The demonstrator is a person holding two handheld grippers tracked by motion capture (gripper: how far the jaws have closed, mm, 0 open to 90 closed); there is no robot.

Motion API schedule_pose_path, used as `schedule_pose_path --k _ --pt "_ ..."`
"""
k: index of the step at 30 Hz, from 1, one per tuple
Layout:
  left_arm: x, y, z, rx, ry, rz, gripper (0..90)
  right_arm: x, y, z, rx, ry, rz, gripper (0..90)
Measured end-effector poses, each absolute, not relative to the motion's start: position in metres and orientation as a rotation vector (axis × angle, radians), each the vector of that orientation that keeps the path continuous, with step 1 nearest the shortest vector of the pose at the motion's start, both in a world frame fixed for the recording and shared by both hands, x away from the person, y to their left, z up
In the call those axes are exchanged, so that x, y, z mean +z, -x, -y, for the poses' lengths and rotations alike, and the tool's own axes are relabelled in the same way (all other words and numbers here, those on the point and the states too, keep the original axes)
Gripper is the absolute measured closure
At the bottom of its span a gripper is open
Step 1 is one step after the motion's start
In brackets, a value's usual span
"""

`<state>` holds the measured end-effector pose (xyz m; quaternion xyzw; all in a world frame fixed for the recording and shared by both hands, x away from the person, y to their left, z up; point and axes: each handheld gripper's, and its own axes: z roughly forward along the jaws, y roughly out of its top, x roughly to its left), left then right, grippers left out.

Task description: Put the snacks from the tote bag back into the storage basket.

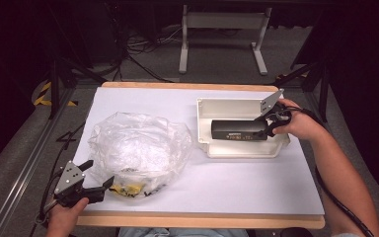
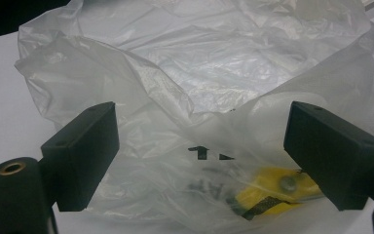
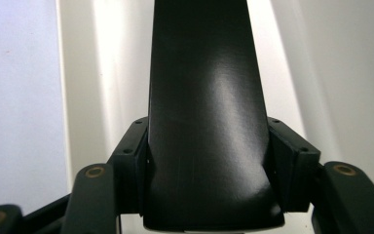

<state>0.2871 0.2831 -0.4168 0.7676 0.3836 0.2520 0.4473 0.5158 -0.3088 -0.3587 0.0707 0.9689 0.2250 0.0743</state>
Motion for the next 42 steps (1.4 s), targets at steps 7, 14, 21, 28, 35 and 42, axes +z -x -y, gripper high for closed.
schedule_pose_path --k 7,14,21,28,35,42 --pt "-0.417 -0.287 -0.283 0.627 -1.902 -0.948 13.7 -0.361 -0.517 0.308 0.676 -0.194 -2.918 42.4" --pt "-0.417 -0.287 -0.283 0.621 -1.901 -0.947 13.7 -0.364 -0.521 0.307 0.658 -0.186 -2.935 42.3" --pt "-0.417 -0.287 -0.283 0.62 -1.901 -0.944 13.7 -0.368 -0.525 0.307 0.629 -0.198 -2.955 41.2" --pt "-0.417 -0.288 -0.283 0.616 -1.901 -0.943 13.7 -0.371 -0.527 0.31 0.61 -0.224 -2.93 38.4" --pt "-0.417 -0.288 -0.282 0.615 -1.899 -0.945 13.8 -0.369 -0.525 0.315 0.623 -0.244 -2.907 37.6" --pt "-0.416 -0.288 -0.282 0.615 -1.899 -0.94 13.8 -0.351 -0.515 0.317 0.723 -0.292 -2.827 28.2"
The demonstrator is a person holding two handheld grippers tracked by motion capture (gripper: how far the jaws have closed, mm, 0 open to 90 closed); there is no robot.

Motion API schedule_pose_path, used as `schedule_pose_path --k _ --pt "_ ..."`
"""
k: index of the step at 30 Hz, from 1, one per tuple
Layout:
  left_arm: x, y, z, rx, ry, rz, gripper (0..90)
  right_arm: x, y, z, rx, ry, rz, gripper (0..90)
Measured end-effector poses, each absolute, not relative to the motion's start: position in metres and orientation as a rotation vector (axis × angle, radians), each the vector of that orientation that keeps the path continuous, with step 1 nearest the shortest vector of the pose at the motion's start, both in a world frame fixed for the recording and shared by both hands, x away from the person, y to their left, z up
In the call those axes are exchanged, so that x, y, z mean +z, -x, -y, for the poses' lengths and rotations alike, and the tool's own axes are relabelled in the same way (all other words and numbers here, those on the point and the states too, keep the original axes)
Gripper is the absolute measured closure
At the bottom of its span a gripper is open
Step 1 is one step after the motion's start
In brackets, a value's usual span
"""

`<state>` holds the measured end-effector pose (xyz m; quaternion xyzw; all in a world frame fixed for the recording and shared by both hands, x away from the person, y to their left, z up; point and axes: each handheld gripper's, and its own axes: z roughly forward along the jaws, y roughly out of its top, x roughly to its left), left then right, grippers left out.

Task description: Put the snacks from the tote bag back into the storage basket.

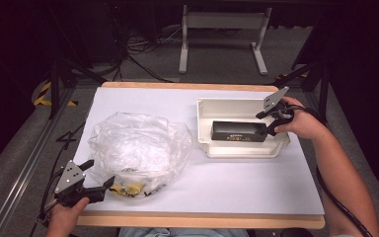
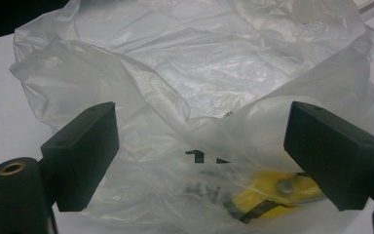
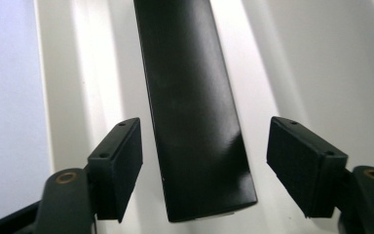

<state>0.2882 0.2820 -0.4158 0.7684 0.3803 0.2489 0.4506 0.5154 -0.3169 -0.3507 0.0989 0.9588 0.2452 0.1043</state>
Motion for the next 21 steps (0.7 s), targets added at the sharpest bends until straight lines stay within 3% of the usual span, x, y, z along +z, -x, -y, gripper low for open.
schedule_pose_path --k 13,21 --pt "-0.414 -0.293 -0.281 0.608 -1.889 -0.921 13.7 -0.308 -0.472 0.31 0.898 -0.436 -2.645 15.7" --pt "-0.413 -0.299 -0.279 0.594 -1.892 -0.903 13.8 -0.291 -0.438 0.309 0.956 -0.494 -2.573 14.0"
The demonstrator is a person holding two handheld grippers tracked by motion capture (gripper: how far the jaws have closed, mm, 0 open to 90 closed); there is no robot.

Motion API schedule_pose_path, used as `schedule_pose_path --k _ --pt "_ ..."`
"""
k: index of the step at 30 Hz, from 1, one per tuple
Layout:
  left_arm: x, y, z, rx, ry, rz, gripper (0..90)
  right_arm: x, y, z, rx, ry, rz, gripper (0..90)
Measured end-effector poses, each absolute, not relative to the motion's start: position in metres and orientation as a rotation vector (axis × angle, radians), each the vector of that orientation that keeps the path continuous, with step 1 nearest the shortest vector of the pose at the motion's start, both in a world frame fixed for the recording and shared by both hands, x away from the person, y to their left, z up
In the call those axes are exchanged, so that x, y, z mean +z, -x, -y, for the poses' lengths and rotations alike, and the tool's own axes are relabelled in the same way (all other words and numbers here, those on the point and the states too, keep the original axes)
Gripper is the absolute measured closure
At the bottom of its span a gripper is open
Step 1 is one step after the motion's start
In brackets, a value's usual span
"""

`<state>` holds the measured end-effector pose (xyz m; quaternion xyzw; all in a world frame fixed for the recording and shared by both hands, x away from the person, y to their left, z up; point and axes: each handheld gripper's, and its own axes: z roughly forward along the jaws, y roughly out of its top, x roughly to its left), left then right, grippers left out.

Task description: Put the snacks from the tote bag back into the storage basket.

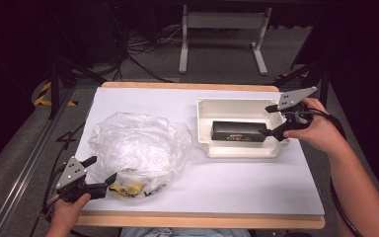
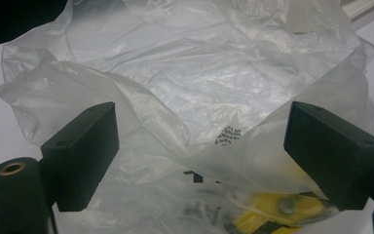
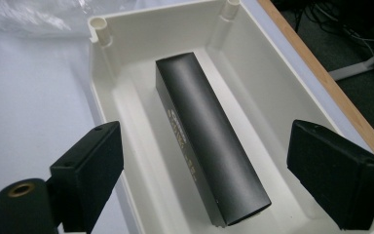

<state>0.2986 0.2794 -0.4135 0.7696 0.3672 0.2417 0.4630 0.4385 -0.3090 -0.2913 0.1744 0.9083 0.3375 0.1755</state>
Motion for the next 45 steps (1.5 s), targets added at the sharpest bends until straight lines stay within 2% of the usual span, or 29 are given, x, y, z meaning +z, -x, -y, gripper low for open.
schedule_pose_path --k 11,26,35,45 --pt "-0.412 -0.304 -0.276 0.59 -1.874 -0.897 13.6 -0.293 -0.397 0.311 1.05 -0.61 -2.476 14.0" --pt "-0.413 -0.308 -0.278 0.58 -1.855 -0.919 12.2 -0.327 -0.351 0.317 1.18 -0.696 -2.381 14.0" --pt "-0.413 -0.308 -0.278 0.575 -1.855 -0.917 11.9 -0.359 -0.333 0.313 1.224 -0.717 -2.347 13.3" --pt "-0.413 -0.308 -0.279 0.571 -1.854 -0.909 11.2 -0.392 -0.332 0.31 1.262 -0.783 -2.315 13.3"
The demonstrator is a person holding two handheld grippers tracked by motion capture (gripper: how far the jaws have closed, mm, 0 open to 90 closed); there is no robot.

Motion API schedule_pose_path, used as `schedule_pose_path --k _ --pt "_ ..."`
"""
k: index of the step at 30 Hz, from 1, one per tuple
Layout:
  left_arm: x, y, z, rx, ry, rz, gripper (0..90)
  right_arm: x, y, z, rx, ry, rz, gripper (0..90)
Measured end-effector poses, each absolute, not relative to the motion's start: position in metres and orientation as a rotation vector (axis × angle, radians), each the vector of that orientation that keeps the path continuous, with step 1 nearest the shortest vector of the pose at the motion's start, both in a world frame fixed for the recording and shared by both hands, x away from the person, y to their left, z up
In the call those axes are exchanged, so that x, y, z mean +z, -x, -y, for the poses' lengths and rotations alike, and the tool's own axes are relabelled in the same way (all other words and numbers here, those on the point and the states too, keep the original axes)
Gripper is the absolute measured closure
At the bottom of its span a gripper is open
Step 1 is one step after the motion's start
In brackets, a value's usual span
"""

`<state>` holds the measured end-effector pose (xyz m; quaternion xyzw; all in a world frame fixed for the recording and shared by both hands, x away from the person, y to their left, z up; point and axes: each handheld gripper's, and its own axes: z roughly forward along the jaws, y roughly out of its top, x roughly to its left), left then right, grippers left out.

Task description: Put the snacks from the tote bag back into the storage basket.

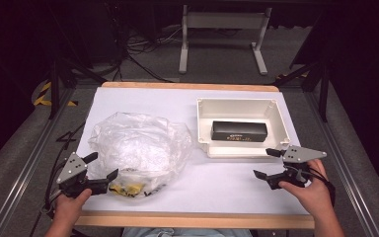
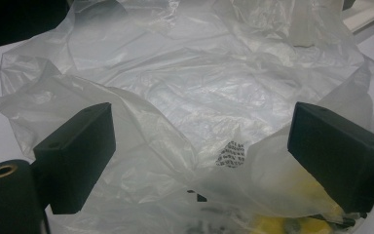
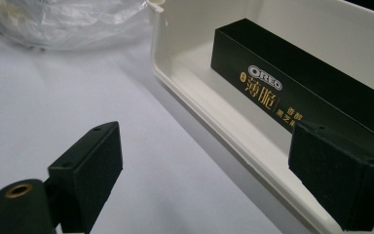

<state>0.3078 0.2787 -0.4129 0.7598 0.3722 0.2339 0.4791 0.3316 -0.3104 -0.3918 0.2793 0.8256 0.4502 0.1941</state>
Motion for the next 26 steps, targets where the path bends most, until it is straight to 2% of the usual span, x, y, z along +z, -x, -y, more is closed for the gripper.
schedule_pose_path --k 14,20,24,26 --pt "-0.416 -0.311 -0.28 0.573 -1.875 -0.902 11.1 -0.434 -0.33 0.314 1.306 -0.9 -2.229 13.3" --pt "-0.417 -0.311 -0.28 0.563 -1.876 -0.892 11.5 -0.437 -0.332 0.313 1.291 -0.932 -2.21 13.6" --pt "-0.418 -0.314 -0.281 0.491 -1.877 -0.876 11.0 -0.439 -0.334 0.313 1.291 -0.966 -2.202 13.6" --pt "-0.419 -0.315 -0.281 0.475 -1.879 -0.876 7.1 -0.442 -0.336 0.314 1.289 -0.979 -2.201 13.7"
